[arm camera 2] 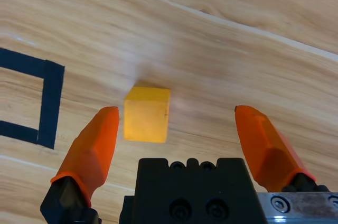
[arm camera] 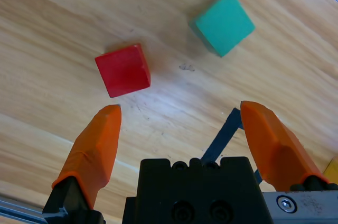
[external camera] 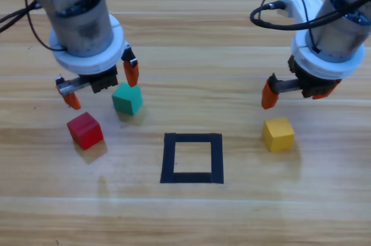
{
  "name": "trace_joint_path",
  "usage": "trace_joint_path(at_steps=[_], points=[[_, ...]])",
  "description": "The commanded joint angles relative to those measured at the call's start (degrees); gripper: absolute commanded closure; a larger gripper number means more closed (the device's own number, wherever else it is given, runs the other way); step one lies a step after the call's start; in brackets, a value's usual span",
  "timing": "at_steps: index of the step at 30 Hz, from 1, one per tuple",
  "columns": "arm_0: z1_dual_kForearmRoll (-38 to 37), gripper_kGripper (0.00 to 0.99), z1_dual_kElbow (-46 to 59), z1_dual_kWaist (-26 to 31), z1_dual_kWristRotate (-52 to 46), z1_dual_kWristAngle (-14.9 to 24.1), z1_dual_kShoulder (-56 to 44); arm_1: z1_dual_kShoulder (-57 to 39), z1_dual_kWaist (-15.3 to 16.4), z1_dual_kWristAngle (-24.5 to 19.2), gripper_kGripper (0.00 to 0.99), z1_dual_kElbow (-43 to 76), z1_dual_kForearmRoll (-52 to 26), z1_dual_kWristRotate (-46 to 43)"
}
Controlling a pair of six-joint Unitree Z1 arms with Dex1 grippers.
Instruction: Stack the blocks in the rectangular block: red at the bottom, yellow in the middle, green on top
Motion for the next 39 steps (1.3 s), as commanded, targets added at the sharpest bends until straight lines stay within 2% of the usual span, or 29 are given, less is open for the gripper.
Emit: trace_joint_path(at_steps=[1, 8, 20, 27, 31, 35, 36, 39], points=[[0.5, 0.028, 1.1, 4.8, -1.7, -2.7, 1.4, 3.2, 4.2, 0.6, 0.04, -0.8, 0.5, 0.2], [0.3, 0.028, 1.9, 7.7, -2.4, -5.6, 2.1, 5.9, 4.4, 0.3, 0.056, -0.2, 0.5, 0.8], [-3.2, 0.027, 7.6, 8.6, -4.5, -9.9, 1.9, 7.7, 4.4, 0.3, 0.1, 0.3, 1.1, 1.7], [-5.0, 0.028, 10.0, 9.0, -5.1, -10.0, 1.9, 7.8, 4.4, 0.3, 0.157, 0.9, 1.5, 1.8], [-5.6, 0.028, 10.3, 9.4, -5.3, -10.0, 2.1, 8.4, 4.4, 0.6, 0.243, 0.6, 2.1, 1.5], [-7.0, 0.028, 10.5, 9.5, -5.6, -9.8, 3.3, 8.8, 4.4, 1.4, 0.264, 0.0, 2.8, 1.4], [-7.1, 0.03, 10.5, 9.5, -5.8, -9.7, 3.6, 8.8, 4.4, 1.9, 0.326, -0.1, 2.8, 1.3], [-7.7, 0.03, 10.7, 9.6, -5.9, -9.6, 4.8, 9.1, 4.4, 2.9, 0.593, 0.0, 2.8, 0.2]])
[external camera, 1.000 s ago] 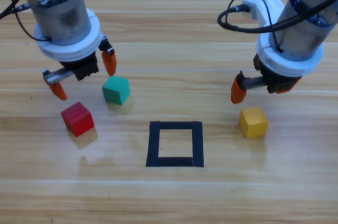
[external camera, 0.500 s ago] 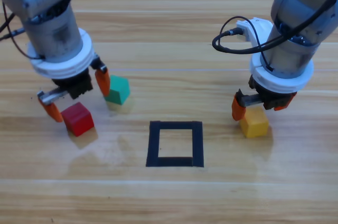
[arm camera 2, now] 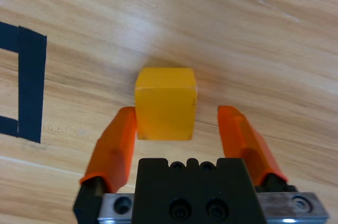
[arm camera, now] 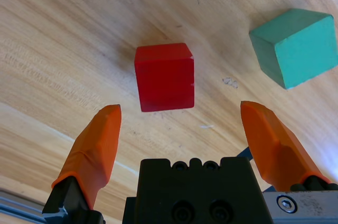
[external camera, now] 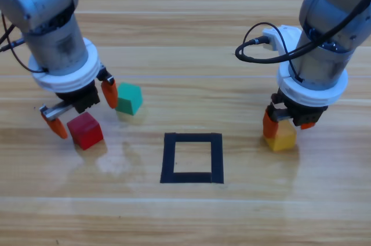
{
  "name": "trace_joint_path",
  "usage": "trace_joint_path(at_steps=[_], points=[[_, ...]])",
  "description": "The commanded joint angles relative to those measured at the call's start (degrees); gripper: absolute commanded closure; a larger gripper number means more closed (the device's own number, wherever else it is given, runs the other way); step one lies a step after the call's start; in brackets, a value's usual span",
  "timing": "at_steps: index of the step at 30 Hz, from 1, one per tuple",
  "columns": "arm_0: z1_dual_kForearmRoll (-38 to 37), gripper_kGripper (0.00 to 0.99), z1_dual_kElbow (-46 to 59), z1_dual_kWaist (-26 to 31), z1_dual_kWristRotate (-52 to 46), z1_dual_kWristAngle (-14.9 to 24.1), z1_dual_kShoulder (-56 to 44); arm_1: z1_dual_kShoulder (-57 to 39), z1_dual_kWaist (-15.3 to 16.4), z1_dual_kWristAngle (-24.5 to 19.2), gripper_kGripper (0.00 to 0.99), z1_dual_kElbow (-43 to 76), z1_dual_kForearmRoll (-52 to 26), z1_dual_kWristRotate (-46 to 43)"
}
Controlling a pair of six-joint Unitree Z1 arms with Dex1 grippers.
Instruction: Stack the blocks in the rectangular block: red at the bottom, yellow in the middle, green on top
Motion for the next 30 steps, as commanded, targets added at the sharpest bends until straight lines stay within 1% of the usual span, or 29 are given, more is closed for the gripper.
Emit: trace_joint_path(at_steps=[1, 2, 3, 4, 9, 15, 19, 21, 24, 26, 27, 28, 30], points=[[-1.4, 0.03, 1.4, 1.4, -0.9, -0.3, 4.8, 3.9, 1.6, 2.1, 0.685, 0.3, 0.5, -2.0], [-1.6, 0.03, 1.4, 1.4, -0.9, -0.2, 5.1, 3.9, 1.6, 2.2, 0.774, 0.3, 0.5, -2.2], [-1.8, 0.03, 1.5, 1.4, -0.9, -0.2, 5.5, 3.7, 1.6, 2.6, 0.895, 0.4, 0.5, -2.6], [-1.9, 0.03, 1.5, 1.4, -0.9, -0.2, 6.1, 3.4, 1.6, 2.6, 0.99, 0.4, 0.5, -3.1], [-3.4, 0.03, 2.3, 2.0, -0.9, -0.1, 7.0, -0.3, 1.6, 2.6, 0.99, 0.9, 0.5, -3.6], [-4.6, 0.033, 3.5, 3.1, -0.6, -0.1, 7.1, -11.2, 1.6, 2.5, 0.99, 3.6, 0.5, -4.1], [-6.1, 0.088, 4.8, 3.2, -0.3, -0.3, 7.4, -16.6, 1.9, 2.8, 0.99, 4.5, 0.5, -4.1], [-6.5, 0.146, 5.1, 3.2, 0.0, -0.3, 7.7, -17.9, 2.4, 2.8, 0.99, 4.9, 0.5, -4.4], [-8.2, 0.266, 5.8, 3.2, 1.0, -0.9, 8.2, -18.2, 2.7, 2.8, 0.99, 5.2, 0.5, -4.7], [-8.3, 0.315, 4.6, 3.1, 2.1, -0.9, 9.1, -17.9, 2.9, 2.8, 0.99, 5.4, 0.5, -4.8], [-8.0, 0.361, 3.7, 3.1, 2.4, -0.8, 9.4, -17.9, 3.0, 2.8, 0.99, 5.4, 0.5, -4.9], [-7.4, 0.429, 2.5, 3.1, 2.9, -0.7, 9.9, -17.9, 3.0, 2.8, 0.99, 5.5, 0.5, -4.9], [-5.3, 0.585, -0.7, 3.0, 5.1, -0.4, 10.9, -17.5, 3.0, 2.8, 0.99, 5.6, 0.5, -4.8]])
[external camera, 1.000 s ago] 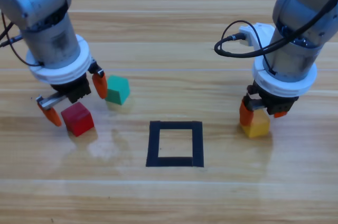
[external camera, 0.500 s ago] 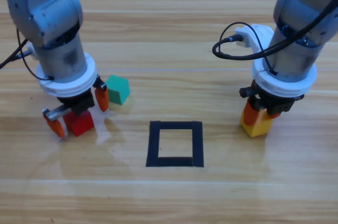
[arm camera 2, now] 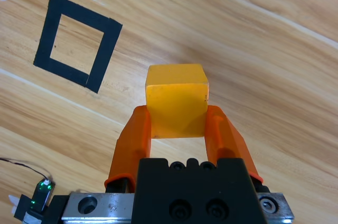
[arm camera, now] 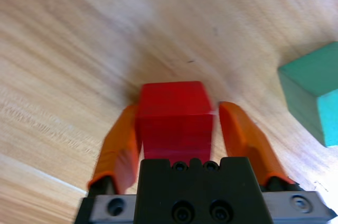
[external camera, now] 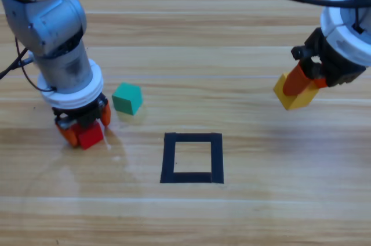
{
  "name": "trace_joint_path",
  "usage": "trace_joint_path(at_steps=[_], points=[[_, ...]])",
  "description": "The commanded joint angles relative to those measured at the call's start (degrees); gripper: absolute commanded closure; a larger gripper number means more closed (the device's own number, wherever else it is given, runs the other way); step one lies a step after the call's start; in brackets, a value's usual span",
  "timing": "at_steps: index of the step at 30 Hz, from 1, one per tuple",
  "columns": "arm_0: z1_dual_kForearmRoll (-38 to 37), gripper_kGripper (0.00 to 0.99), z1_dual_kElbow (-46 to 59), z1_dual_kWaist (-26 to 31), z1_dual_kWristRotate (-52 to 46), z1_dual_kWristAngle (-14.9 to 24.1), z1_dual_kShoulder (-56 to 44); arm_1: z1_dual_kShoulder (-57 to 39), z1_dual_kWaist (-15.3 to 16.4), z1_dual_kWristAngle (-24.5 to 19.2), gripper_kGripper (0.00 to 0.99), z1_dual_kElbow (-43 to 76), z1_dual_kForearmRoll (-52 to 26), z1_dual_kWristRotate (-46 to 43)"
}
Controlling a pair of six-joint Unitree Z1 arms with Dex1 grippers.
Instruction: Stack the blocks in the rectangular block: red at the bottom, yellow in the middle, green on top
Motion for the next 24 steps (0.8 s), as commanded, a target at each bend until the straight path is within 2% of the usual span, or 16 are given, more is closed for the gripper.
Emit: trace_joint_path(at_steps=[1, 4, 5, 10, 14, 17, 24], points=[[3.2, 0.665, -6.3, 0.9, 4.7, -0.1, 6.3, 0.7, 2.0, 1.2, 0.99, 1.7, 0.4, -0.3], [9.3, 0.926, -13.0, 0.0, 8.8, 2.0, 6.7, 1.8, 2.0, 1.1, 0.99, 1.2, 0.4, -0.3], [10.6, 0.982, -15.1, -0.2, 11.2, 2.4, 6.7, 2.1, 2.0, 1.0, 0.99, 1.2, 0.4, -0.3], [19.5, 0.99, -28.5, -3.2, 25.2, 2.7, 5.7, 2.7, 2.0, 0.7, 0.99, 1.0, 0.4, -0.3], [21.8, 0.99, -31.0, -8.5, 33.9, 3.6, 1.4, 3.5, 2.0, 0.5, 0.99, 0.9, 0.4, -0.3], [22.8, 0.99, -30.7, -13.3, 35.2, 4.6, -0.6, 4.1, 2.0, 0.4, 0.99, 0.6, 0.4, -0.3], [21.5, 0.99, -30.9, -22.4, 37.1, 3.9, 1.3, 4.4, 2.0, 0.4, 0.99, 0.4, 0.5, -0.3]])
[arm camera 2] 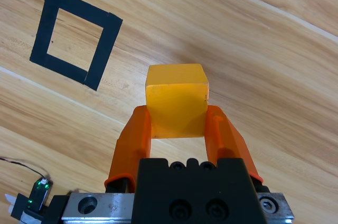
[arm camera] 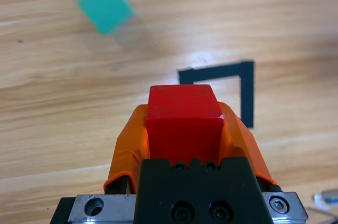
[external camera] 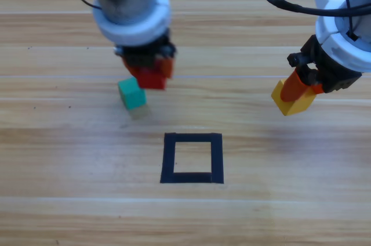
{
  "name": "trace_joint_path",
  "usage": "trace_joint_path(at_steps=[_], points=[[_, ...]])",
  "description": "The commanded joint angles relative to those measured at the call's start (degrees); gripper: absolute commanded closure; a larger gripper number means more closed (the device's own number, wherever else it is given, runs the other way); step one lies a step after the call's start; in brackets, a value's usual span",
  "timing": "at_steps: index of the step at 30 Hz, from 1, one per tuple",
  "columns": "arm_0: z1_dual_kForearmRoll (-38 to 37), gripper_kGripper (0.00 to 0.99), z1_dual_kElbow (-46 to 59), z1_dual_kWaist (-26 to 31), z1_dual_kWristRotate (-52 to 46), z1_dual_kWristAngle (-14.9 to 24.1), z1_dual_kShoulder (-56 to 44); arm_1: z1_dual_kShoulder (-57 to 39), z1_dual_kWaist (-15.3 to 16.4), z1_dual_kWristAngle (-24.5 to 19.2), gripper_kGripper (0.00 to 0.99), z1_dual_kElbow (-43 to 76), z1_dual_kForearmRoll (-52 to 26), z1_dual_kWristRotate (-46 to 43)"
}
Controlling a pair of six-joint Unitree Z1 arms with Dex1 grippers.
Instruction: Stack the blocks in the rectangular block: red at the bottom, yellow in the middle, green on top
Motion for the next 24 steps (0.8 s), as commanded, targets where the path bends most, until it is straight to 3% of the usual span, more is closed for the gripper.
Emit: trace_joint_path(at_steps=[1, 7, 13, 24], points=[[-1.6, 0.99, 1.3, -8.9, 1.8, -0.2, 2.3, 3.4, 1.4, 0.4, 0.99, 0.1, 0.5, -0.3], [-10.0, 0.99, 8.6, -9.7, -0.2, -1.3, 7.1, 4.2, 1.4, 0.4, 0.99, -0.2, 0.6, -0.4], [-11.1, 0.99, 9.2, -9.7, -7.9, -2.3, 11.6, 4.7, 1.4, 0.5, 0.99, -0.3, 0.7, -0.7], [-10.9, 0.975, 9.2, -8.3, -15.1, -2.4, 10.0, 5.2, 1.4, 0.5, 0.99, -0.6, 0.7, -0.8]])
